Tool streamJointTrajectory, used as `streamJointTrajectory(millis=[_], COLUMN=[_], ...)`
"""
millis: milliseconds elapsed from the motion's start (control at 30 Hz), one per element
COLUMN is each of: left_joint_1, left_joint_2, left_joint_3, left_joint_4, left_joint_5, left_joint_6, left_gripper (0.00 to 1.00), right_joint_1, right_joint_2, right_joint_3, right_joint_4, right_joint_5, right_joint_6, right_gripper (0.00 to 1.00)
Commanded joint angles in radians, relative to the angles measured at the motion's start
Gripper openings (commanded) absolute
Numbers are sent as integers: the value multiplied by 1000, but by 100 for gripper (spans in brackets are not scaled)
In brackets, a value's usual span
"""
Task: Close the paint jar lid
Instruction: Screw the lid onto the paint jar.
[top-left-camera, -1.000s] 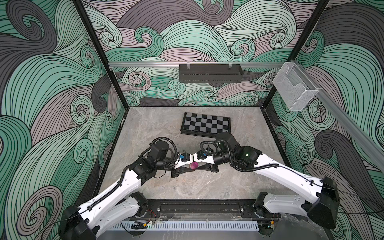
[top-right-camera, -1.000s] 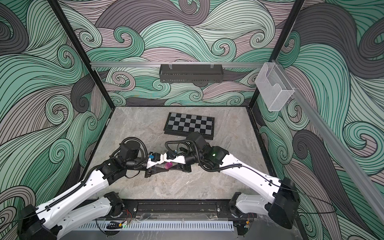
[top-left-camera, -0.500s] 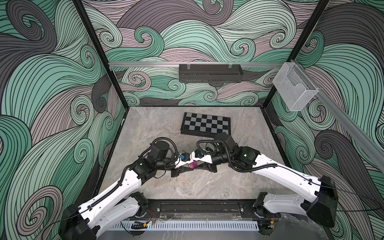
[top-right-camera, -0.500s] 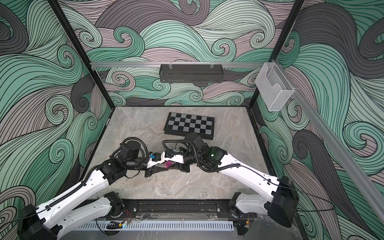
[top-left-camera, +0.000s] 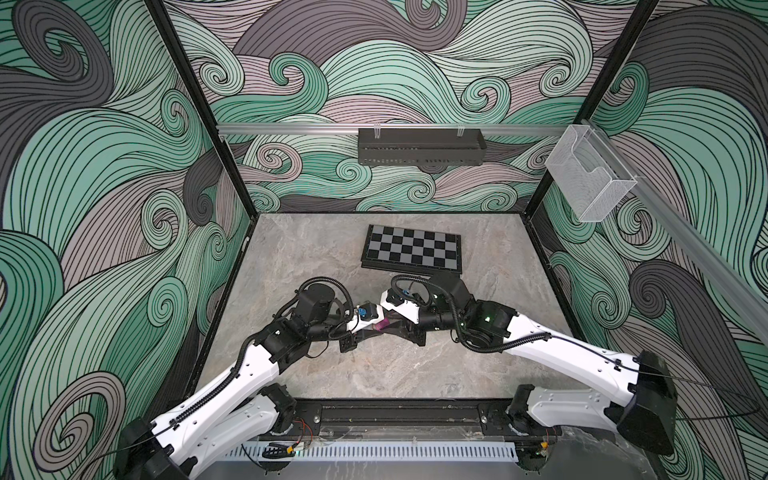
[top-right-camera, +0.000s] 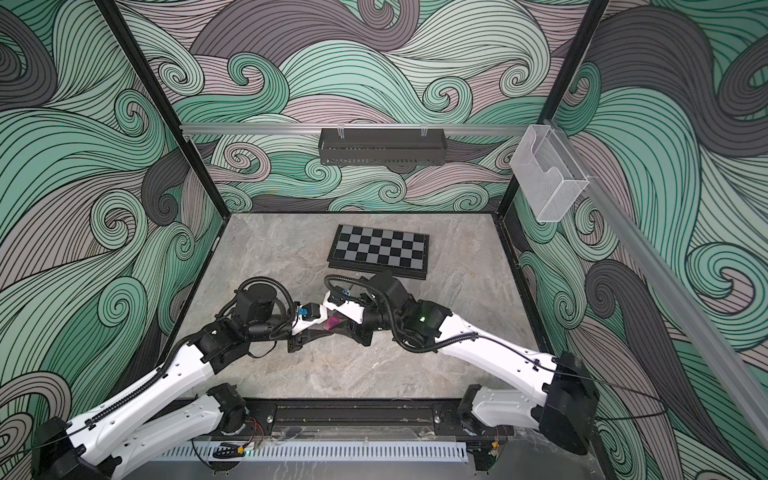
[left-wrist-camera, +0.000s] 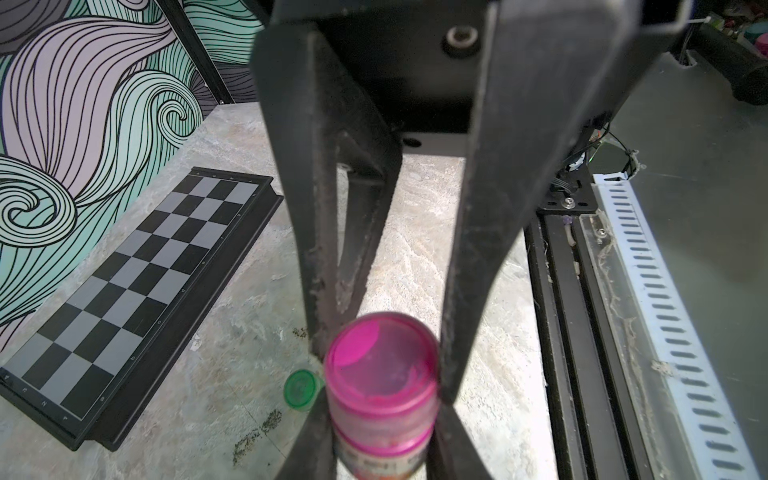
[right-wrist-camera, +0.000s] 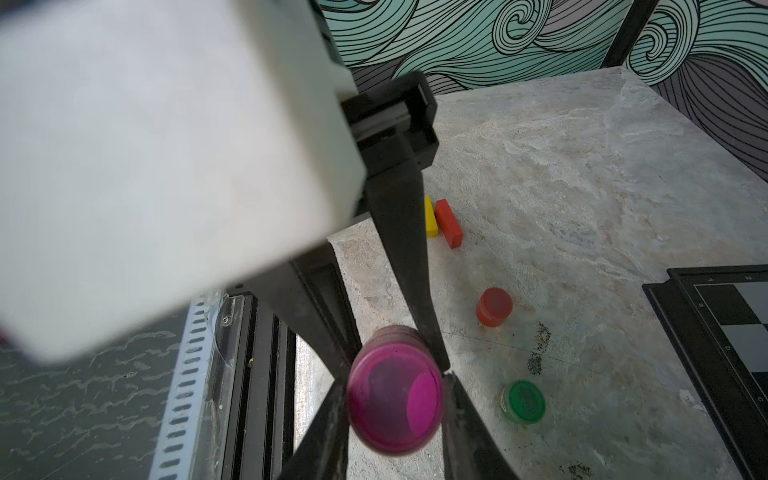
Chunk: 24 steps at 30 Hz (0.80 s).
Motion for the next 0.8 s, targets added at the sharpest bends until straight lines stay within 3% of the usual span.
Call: streamJointTrajectory(millis=[0, 67, 267, 467, 767], left_joint_1=[-9, -9, -9, -8, -9], left_joint_2=[-16, -14, -11, -13, -16], left_joint_3=[17, 16, 17, 12, 11], left_joint_4=[124, 124, 128, 139, 142], left_joint_5=[24, 11, -47, -74, -76], left_joint_6=[11, 18, 32, 32, 30], left_gripper=[0, 0, 0, 0, 0], right_joint_1=[13, 3, -43, -47, -28], right_joint_2=[-6, -38, -125, -123, -20], right_joint_3=[-1, 10, 21, 37, 98], right_joint_4=[65, 40, -43, -106, -118], right_joint_5=[47, 59, 105, 124, 121], right_joint_6=[111, 171, 444, 597, 658], right_gripper=[22, 40, 65, 70, 73])
